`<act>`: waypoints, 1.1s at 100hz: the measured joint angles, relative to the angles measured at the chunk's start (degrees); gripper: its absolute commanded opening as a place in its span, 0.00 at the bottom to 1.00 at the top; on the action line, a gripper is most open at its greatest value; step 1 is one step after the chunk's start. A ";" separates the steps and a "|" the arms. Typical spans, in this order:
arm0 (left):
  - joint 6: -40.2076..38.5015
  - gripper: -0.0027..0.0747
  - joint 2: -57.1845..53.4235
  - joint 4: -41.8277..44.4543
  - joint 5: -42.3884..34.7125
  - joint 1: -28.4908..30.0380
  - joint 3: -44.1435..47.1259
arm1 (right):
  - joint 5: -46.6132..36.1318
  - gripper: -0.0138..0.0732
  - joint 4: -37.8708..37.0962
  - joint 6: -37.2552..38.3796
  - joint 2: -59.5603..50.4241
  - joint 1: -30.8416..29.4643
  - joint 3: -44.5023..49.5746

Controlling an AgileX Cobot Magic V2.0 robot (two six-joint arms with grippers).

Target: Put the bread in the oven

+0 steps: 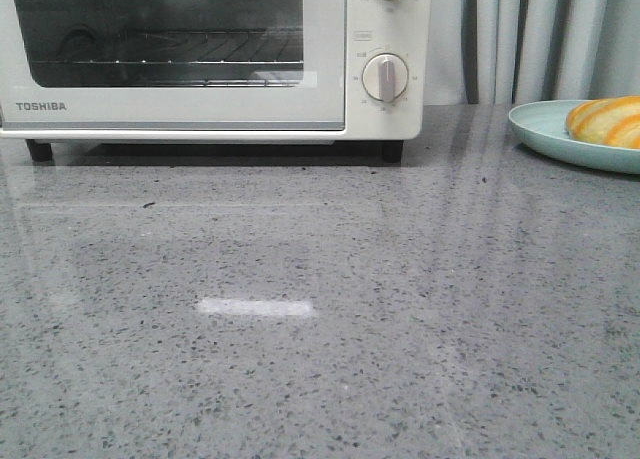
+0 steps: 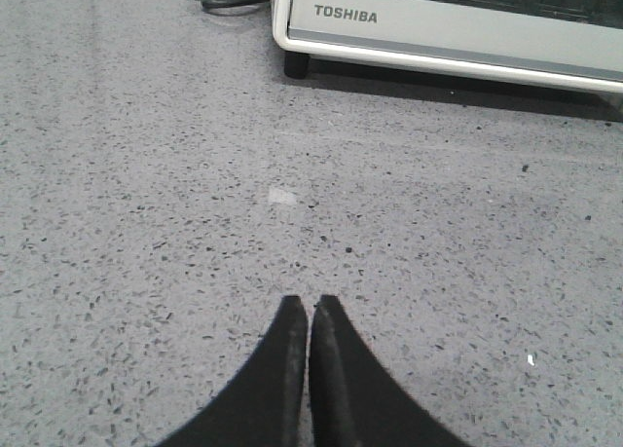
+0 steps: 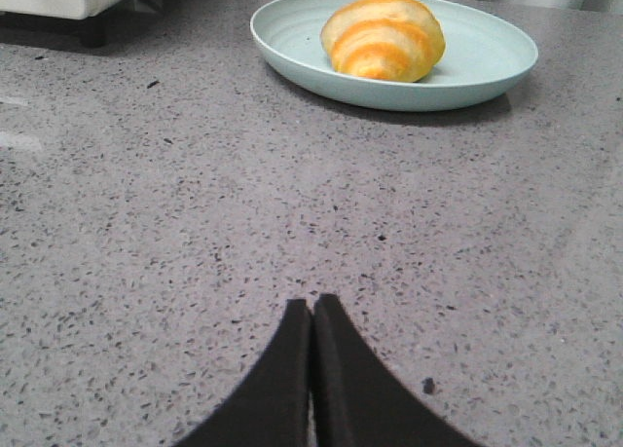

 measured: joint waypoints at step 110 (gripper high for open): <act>0.15 0.01 0.00 -42.18 -16.93 0.00 0.00 | -24.01 0.09 36.07 1.61 0.00 0.00 -1.21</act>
